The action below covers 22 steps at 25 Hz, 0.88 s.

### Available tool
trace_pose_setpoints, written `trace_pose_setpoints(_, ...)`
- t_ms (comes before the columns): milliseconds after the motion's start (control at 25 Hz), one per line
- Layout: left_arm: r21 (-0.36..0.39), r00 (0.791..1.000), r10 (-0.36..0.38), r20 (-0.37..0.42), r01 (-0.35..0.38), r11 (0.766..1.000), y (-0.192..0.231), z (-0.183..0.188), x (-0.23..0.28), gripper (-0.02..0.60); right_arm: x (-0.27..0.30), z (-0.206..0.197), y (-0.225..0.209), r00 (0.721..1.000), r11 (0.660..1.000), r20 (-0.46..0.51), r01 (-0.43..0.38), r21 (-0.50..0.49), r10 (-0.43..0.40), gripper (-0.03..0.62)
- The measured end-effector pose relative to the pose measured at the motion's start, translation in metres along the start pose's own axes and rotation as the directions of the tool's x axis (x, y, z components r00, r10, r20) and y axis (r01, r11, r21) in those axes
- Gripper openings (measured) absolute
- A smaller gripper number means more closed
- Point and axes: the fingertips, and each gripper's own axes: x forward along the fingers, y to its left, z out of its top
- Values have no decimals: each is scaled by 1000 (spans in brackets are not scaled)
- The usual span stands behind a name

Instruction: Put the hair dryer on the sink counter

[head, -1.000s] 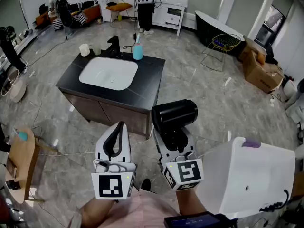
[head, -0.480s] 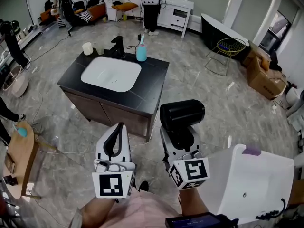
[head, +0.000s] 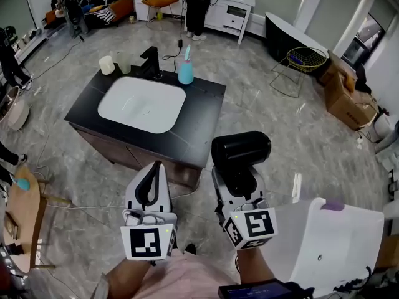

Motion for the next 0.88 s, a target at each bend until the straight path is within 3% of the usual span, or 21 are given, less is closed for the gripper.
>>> trace_pose_setpoints(320, -14, 999, 6, -47, -6, 1000, 69, -20, 98, 9, 112, 1, -12, 999, 1000, -38, 24, 15, -24, 242)
trace_pose_setpoints(600, -10, 1000, 3, -2, -3, 1000, 123, -7, 157, 9, 189, 26, 0, 1000, 1000, -7, 22, 3, -22, 242)
trace_pose_setpoints(880, 22, 999, -7, 33, 7, 1000, 152, 14, 188, 9, 226, 49, 4, 999, 999, 27, 37, -10, -37, 242)
